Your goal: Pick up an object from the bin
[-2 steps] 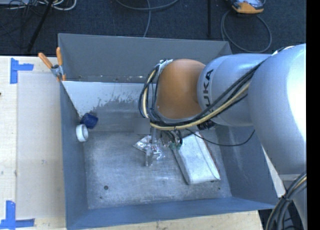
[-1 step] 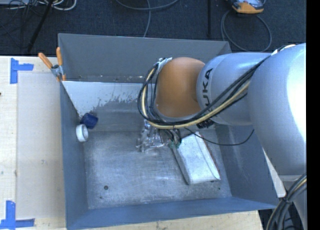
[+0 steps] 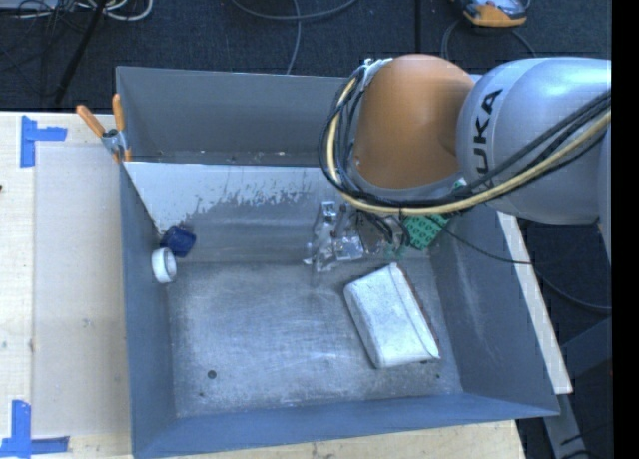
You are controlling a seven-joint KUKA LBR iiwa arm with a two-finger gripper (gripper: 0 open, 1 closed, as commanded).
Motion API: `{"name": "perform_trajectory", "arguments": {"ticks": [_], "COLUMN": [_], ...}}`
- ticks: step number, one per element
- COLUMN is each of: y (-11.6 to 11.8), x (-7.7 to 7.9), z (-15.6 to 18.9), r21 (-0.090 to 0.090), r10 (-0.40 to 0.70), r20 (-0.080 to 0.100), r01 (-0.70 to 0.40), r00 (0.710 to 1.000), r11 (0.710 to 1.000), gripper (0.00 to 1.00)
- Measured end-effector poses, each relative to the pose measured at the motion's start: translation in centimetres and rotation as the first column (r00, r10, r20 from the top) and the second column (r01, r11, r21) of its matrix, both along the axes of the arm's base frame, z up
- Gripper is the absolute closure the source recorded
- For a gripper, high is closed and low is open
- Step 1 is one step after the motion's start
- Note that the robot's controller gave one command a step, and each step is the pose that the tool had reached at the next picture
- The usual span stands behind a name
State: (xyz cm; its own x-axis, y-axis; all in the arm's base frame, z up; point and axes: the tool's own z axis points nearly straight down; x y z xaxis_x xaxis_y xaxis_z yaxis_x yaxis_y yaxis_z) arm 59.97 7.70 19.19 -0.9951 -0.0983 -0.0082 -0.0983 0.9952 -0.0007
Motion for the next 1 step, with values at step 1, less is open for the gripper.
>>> {"name": "perform_trajectory", "arguments": {"ticks": [1], "y": [-6.75], "x": [-0.28], "z": [2.96], "r21": [-0.002], "r10": [0.520], "r20": [-0.006], "r01": [-0.520], "r00": [0.854], "r11": [0.854], "gripper": [1.00]}}
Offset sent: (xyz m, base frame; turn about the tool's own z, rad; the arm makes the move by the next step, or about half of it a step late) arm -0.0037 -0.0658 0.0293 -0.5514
